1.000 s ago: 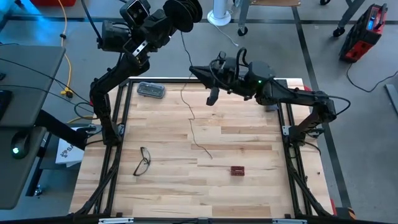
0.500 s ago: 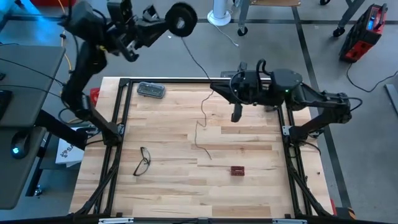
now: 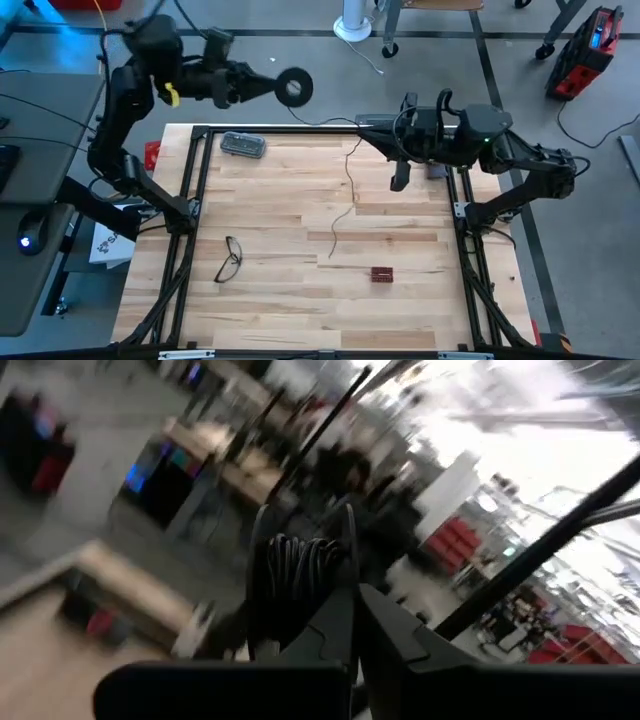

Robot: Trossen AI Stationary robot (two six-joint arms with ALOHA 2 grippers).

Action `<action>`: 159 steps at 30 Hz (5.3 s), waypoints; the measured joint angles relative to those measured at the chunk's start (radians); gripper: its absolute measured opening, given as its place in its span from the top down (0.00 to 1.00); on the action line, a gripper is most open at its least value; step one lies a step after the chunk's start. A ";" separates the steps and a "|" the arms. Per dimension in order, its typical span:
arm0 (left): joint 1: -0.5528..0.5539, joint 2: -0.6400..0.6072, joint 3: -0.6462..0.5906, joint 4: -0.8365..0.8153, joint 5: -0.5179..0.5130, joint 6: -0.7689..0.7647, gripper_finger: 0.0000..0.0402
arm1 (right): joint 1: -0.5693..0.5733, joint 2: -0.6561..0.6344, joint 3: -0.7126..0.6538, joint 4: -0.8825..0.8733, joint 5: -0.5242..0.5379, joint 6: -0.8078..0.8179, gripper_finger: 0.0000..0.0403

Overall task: Coil cords
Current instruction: Coil the black wire into the spool

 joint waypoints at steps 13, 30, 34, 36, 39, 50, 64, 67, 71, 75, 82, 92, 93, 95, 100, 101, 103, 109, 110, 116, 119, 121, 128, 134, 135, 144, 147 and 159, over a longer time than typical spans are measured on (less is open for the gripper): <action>-0.042 0.028 0.000 -0.066 0.067 -0.108 1.00 | -0.012 -0.027 0.000 0.002 0.046 -0.049 1.00; -0.162 0.217 -0.001 0.224 0.334 -0.337 1.00 | -0.051 -0.027 0.000 0.064 -0.051 -0.042 1.00; -0.159 0.247 -0.001 0.254 0.340 -0.350 1.00 | -0.046 -0.027 0.000 0.070 -0.075 -0.022 1.00; -0.153 0.252 -0.001 0.259 0.354 -0.363 1.00 | -0.042 -0.027 0.000 0.070 -0.076 -0.022 1.00; -0.153 0.251 -0.001 0.267 0.371 -0.373 1.00 | -0.044 -0.027 0.000 0.070 -0.077 -0.022 1.00; -0.168 0.251 -0.001 0.489 0.371 -0.444 1.00 | -0.085 0.015 0.000 0.125 -0.152 0.023 1.00; -0.167 0.251 0.000 0.609 0.365 -0.462 1.00 | -0.085 0.129 0.000 0.400 -0.191 0.023 1.00; -0.167 0.251 0.000 0.609 0.364 -0.460 1.00 | -0.092 0.153 0.000 0.465 -0.193 0.030 1.00; -0.167 0.251 0.000 0.641 0.368 -0.460 1.00 | -0.114 0.180 0.000 0.543 -0.236 0.083 1.00; -0.159 0.251 0.000 0.716 0.370 -0.458 1.00 | -0.124 0.209 0.000 0.568 -0.276 0.135 1.00; -0.118 0.251 0.000 0.786 0.371 -0.446 1.00 | -0.124 0.252 0.000 0.634 -0.278 0.160 1.00; -0.072 0.251 -0.001 0.822 0.374 -0.374 1.00 | -0.124 0.277 0.001 0.663 -0.275 0.188 1.00; -0.067 0.251 -0.001 0.832 0.374 -0.350 1.00 | -0.124 0.278 0.001 0.669 -0.275 0.188 1.00; -0.060 0.250 -0.001 0.842 0.374 -0.286 1.00 | -0.124 0.279 0.001 0.677 -0.272 0.188 1.00; -0.022 0.236 -0.001 0.841 0.374 -0.235 1.00 | -0.128 0.280 0.001 0.673 -0.272 0.188 1.00; -0.015 0.231 -0.001 0.841 0.373 -0.216 1.00 | -0.129 0.280 0.001 0.673 -0.271 0.188 1.00; -0.005 0.224 -0.001 0.840 0.370 -0.177 1.00 | -0.134 0.280 0.002 0.673 -0.270 0.188 1.00; 0.012 0.220 -0.001 0.835 0.352 -0.082 1.00 | -0.156 0.280 0.002 0.673 -0.285 0.216 1.00; 0.012 0.220 -0.001 0.834 0.348 -0.065 1.00 | -0.161 0.280 0.002 0.672 -0.293 0.223 1.00; 0.026 0.218 -0.001 0.828 0.325 0.012 1.00 | -0.172 0.280 0.002 0.672 -0.288 0.227 1.00; 0.036 0.214 -0.001 0.831 0.323 0.000 1.00 | -0.181 0.280 0.002 0.669 -0.268 0.246 0.99; 0.038 0.211 -0.001 0.835 0.317 -0.003 1.00 | -0.183 0.279 0.002 0.651 -0.270 0.248 0.97; 0.043 0.203 0.002 0.897 0.311 -0.027 1.00 | -0.195 0.283 -0.002 0.555 -0.275 0.223 0.80; 0.047 0.189 0.001 0.894 0.311 -0.024 1.00 | -0.194 0.283 -0.002 0.535 -0.270 0.161 0.73; 0.051 0.184 0.000 0.895 0.312 -0.024 1.00 | -0.193 0.283 -0.002 0.535 -0.270 0.152 0.73; 0.055 0.171 0.001 0.892 0.313 -0.030 1.00 | -0.195 0.281 -0.002 0.525 -0.237 0.162 0.76; 0.049 0.173 0.001 0.891 0.298 -0.029 1.00 | -0.194 0.281 -0.001 0.512 -0.236 0.188 0.76; 0.034 0.176 0.000 0.885 0.248 -0.002 1.00 | -0.183 0.297 0.000 0.515 -0.278 0.251 0.76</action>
